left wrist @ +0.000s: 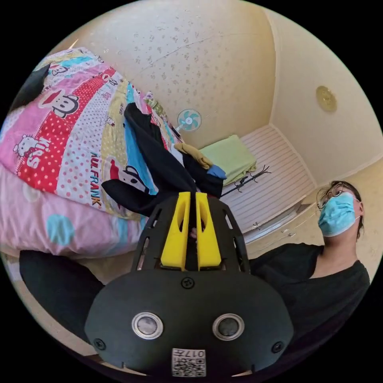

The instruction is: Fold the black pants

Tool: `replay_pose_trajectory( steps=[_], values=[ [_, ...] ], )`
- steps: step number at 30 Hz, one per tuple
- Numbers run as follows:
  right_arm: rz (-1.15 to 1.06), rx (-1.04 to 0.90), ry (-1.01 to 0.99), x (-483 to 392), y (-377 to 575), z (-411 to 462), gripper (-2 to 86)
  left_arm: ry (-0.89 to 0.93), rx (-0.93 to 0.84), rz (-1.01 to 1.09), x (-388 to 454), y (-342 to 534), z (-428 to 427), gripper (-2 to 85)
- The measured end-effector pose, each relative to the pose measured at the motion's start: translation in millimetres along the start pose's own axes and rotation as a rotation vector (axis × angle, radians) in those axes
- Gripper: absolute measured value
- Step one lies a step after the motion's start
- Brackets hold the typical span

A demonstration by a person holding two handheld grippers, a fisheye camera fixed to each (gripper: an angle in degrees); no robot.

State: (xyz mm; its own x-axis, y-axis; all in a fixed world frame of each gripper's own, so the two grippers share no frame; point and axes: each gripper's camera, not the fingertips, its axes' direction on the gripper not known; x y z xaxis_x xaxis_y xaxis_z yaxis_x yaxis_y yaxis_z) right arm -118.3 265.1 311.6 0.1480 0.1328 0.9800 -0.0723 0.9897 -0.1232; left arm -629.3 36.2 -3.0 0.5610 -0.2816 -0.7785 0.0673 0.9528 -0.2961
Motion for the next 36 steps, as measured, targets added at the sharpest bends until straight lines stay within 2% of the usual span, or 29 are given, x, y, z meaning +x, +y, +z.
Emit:
replay_pose_trajectory(
  steps=[2, 6, 8, 11, 14, 16, 18, 21, 23, 25, 28, 30, 32, 34, 36],
  values=[
    [-0.006, -0.04, 0.006, -2, -1, 11, 13.8, -0.153, -0.013, -0.003, -5, 2, -21, 1.0],
    [-0.015, -0.088, 0.012, -10, -3, 32, 14.2, -0.381, 0.013, -0.245, -54, 28, -55, -0.1],
    [-0.032, -0.091, -0.002, -16, -11, 42, 14.3, -0.348, 0.084, -0.285, -62, 43, -69, 0.4],
    [-0.049, -0.146, 0.07, -22, -36, 70, 14.5, -0.359, 0.14, -0.299, -59, 57, -65, 6.6],
    [0.048, -0.215, 0.141, -15, -67, 102, 14.9, -0.417, 0.032, -0.279, -54, 50, -27, 13.4],
    [0.122, -0.229, 0.086, -8, -90, 122, 15.7, -0.455, -0.067, -0.279, -57, 44, 3, 14.7],
    [0.154, -0.244, 0.059, -2, -102, 138, 15.5, -0.555, -0.145, -0.283, -66, 44, 36, 13.3],
    [0.231, -0.353, 0.06, 20, -118, 148, 11.9, -0.493, -0.142, -0.319, -70, 45, 46, 9.2],
    [0.261, -0.348, -0.064, 30, -126, 134, 8.1, -0.418, -0.174, -0.29, -67, 42, 43, 4.9],
    [0.295, -0.29, -0.27, 33, -144, 98, 5.2, -0.405, -0.196, -0.289, -61, 40, 31, 3.0],
    [0.295, -0.179, -0.406, 29, -172, 47, 4.2, -0.41, -0.101, -0.203, -26, 29, -9, 2.0],
    [0.274, -0.173, -0.39, 23, -183, 30, 4.1, -0.312, -0.045, -0.092, 3, 17, -27, 1.8],
    [0.258, -0.208, -0.329, 21, -183, 32, 4.2, -0.317, -0.055, -0.07, 9, 10, -27, 2.1],
    [0.294, -0.303, -0.24, 30, -161, 50, 4.9, -0.419, -0.132, -0.109, 0, 7, -14, 2.9],
    [0.311, -0.271, -0.217, 35, -135, 42, 6.1, -0.566, -0.281, -0.234, -23, 15, 1, 4.2]
  ],
)
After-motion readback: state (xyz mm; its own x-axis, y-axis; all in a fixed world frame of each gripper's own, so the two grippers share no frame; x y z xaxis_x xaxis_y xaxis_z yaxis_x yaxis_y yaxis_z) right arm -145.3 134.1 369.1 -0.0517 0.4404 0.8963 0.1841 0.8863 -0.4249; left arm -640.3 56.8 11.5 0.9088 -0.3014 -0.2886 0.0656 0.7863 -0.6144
